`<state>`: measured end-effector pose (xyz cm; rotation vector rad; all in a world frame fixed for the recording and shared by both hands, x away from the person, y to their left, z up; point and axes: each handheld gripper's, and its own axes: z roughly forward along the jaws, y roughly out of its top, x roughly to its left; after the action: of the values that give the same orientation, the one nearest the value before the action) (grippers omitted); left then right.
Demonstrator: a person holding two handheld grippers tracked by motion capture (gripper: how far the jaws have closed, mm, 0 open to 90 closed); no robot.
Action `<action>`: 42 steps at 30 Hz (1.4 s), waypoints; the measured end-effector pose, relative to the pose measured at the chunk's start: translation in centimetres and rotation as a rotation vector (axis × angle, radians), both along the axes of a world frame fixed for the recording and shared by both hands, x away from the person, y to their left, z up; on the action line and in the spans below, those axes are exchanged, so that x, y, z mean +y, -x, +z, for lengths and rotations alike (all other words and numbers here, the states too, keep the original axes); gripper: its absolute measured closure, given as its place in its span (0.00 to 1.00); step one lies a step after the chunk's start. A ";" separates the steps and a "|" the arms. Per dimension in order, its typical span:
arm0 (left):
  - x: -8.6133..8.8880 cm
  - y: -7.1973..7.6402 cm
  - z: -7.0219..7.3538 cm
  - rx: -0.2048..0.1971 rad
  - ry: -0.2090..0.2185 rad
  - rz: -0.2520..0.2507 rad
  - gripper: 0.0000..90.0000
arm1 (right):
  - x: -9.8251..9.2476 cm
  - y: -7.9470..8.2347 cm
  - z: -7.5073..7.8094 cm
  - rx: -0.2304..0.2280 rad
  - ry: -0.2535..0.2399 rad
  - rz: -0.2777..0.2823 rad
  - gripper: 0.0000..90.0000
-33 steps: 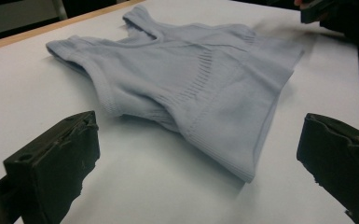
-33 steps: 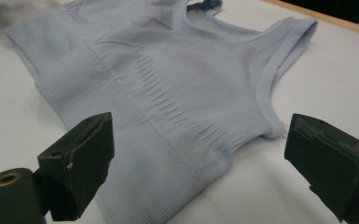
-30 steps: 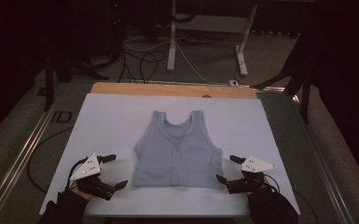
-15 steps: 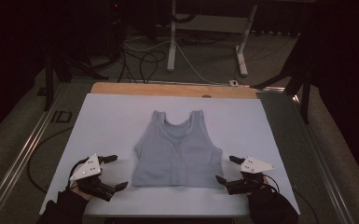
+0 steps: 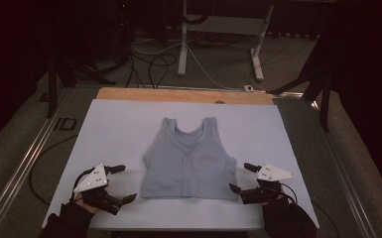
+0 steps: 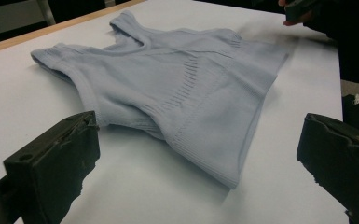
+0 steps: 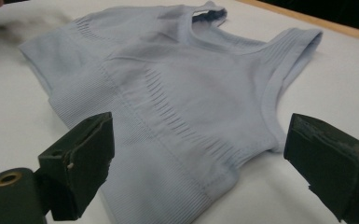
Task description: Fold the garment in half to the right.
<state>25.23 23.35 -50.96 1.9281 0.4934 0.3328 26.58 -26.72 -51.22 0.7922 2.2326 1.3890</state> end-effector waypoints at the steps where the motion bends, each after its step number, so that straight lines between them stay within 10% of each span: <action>1: -0.1 0.0 0.1 0.003 -0.001 0.000 0.01 | 0.0 0.1 0.2 -0.005 0.001 -0.008 0.09; 18: -2.5 0.4 3.7 0.012 -0.010 -0.059 0.01 | 1.7 -1.1 4.4 -0.079 0.011 0.035 0.09; 42: -4.1 -1.1 6.2 0.011 -0.072 0.032 0.01 | 7.9 -8.2 9.6 -0.133 -0.004 0.144 0.10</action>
<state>26.28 19.20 -44.74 1.9943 0.5256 0.3652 34.78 -18.78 -41.63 0.5324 2.2210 1.4671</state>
